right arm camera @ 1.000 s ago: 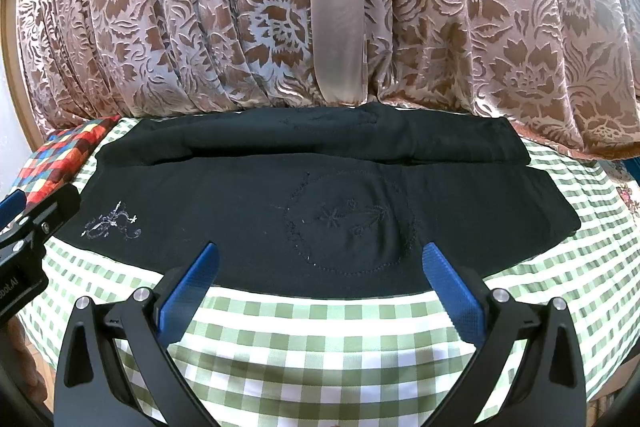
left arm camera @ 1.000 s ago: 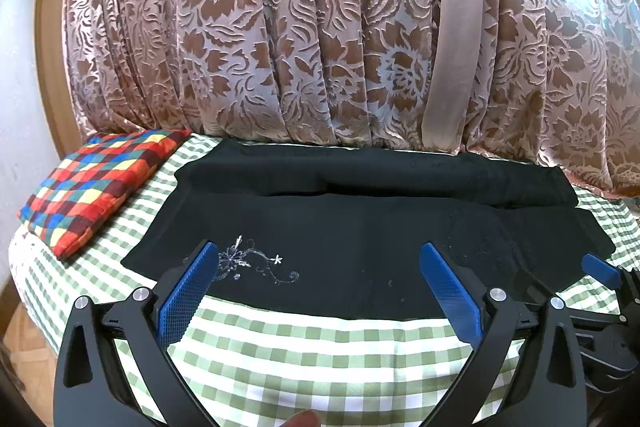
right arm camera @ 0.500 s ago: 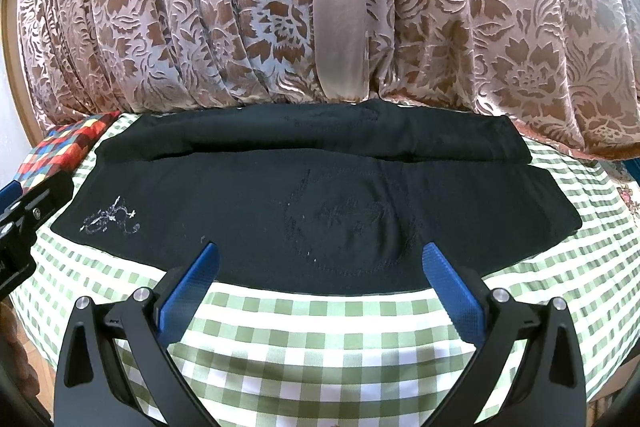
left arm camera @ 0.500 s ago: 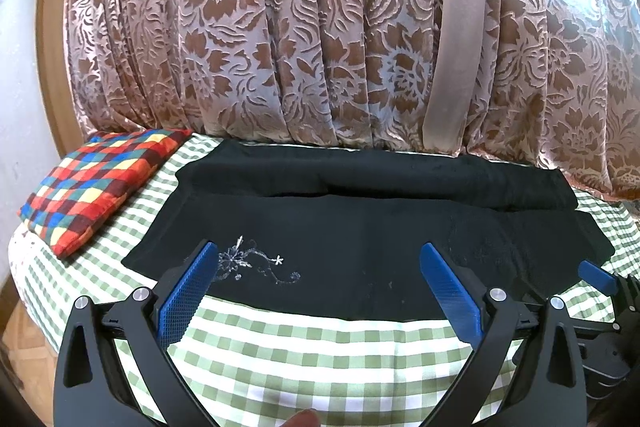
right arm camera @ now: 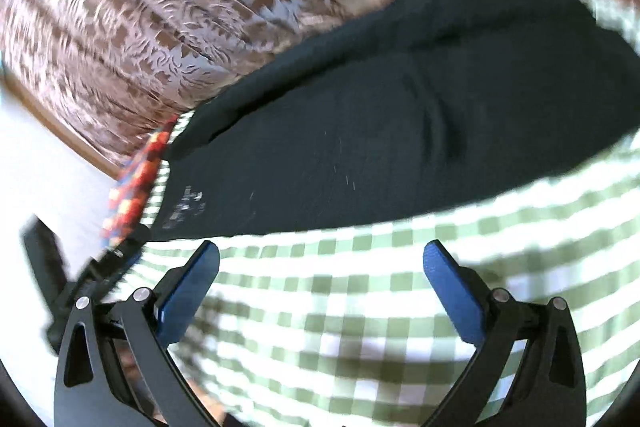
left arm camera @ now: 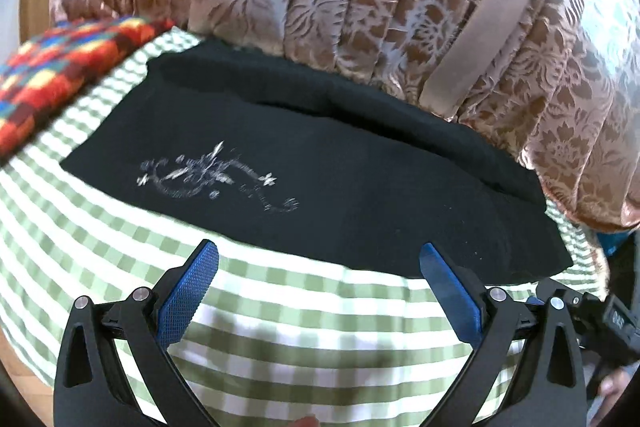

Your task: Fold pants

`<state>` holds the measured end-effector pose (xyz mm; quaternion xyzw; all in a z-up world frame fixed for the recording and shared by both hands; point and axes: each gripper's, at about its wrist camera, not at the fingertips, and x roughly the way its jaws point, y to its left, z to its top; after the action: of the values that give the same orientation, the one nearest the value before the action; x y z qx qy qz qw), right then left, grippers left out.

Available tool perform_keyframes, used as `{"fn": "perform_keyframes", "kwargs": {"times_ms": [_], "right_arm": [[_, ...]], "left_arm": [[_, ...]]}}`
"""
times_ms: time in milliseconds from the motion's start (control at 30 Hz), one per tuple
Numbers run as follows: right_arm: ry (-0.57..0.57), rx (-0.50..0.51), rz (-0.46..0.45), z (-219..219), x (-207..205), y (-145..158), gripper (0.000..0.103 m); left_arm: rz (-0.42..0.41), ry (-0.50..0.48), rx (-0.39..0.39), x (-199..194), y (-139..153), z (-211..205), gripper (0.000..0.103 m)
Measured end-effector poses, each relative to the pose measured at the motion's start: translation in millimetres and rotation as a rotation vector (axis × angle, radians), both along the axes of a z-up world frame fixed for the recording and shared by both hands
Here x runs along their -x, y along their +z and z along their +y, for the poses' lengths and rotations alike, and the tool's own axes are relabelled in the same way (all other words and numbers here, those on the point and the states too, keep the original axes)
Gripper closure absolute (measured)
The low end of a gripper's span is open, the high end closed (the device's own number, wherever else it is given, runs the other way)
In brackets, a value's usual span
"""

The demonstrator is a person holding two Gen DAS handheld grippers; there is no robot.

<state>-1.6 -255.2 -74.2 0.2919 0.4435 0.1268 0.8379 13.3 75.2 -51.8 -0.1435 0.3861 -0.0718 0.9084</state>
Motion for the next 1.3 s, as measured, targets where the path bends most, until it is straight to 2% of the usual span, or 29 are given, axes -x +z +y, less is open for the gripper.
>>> {"fn": "perform_keyframes", "kwargs": {"times_ms": [67,167,200,333,433,500,567,633,733,767,800,833,867,900,1133,1300], "right_arm": [[-0.029,-0.077,0.031,-13.3,-3.7,-7.8,0.002],[-0.042,-0.122,0.059,-22.0,-11.7,-15.8,0.002],[-0.042,-0.132,0.064,-23.3,-14.5,-18.4,0.002],[-0.039,-0.142,0.061,-23.6,-25.7,-21.5,0.003],[-0.048,-0.145,0.065,-25.6,-36.6,-28.0,0.015],[-0.051,-0.154,0.066,-26.8,-42.8,-31.5,0.028],[-0.056,-0.162,0.070,-28.9,-50.1,-34.4,0.031],[-0.064,-0.161,0.072,-29.7,-55.9,-35.4,0.033],[-0.064,-0.117,0.071,-27.0,-62.2,-35.2,0.050],[-0.064,-0.107,0.072,-27.1,-62.8,-35.9,0.060],[-0.065,-0.095,0.073,-28.1,-63.8,-37.1,0.072],[-0.066,-0.089,0.075,-29.5,-64.5,-37.8,0.077],[-0.070,-0.083,0.081,-32.1,-64.2,-39.4,0.088],[-0.070,-0.089,0.082,-35.5,-62.4,-40.7,0.092],[0.024,-0.013,0.028,-30.5,-33.2,-24.8,0.096],[0.088,-0.008,0.041,-30.3,2.7,-29.0,0.095]], "left_arm": [[0.029,0.037,0.040,-2.3,-6.0,21.5,0.003],[0.065,0.145,0.164,-5.0,-15.1,69.8,0.003],[0.075,0.195,0.182,-5.6,-16.8,89.5,0.003],[0.122,0.298,0.205,-12.2,-17.9,136.0,0.003],[0.160,0.360,0.282,-24.0,-23.8,164.6,0.003],[0.161,0.395,0.324,-30.9,-26.9,177.1,0.009],[0.181,0.429,0.348,-44.5,-32.5,186.9,0.016],[0.180,0.443,0.336,-56.1,-35.0,188.6,0.022],[0.199,0.447,0.306,-73.3,-39.6,189.1,0.056],[0.209,0.448,0.294,-76.9,-41.8,190.1,0.082],[0.221,0.457,0.278,-78.8,-43.3,190.6,0.097],[0.216,0.464,0.289,-76.1,-44.6,193.0,0.097],[0.207,0.470,0.294,-73.8,-43.7,193.6,0.097],[0.194,0.474,0.289,-68.7,-40.7,193.6,0.097],[0.165,0.466,0.243,-28.1,-19.3,192.2,0.098],[0.210,0.476,0.225,18.4,-23.4,197.5,0.098]]}}
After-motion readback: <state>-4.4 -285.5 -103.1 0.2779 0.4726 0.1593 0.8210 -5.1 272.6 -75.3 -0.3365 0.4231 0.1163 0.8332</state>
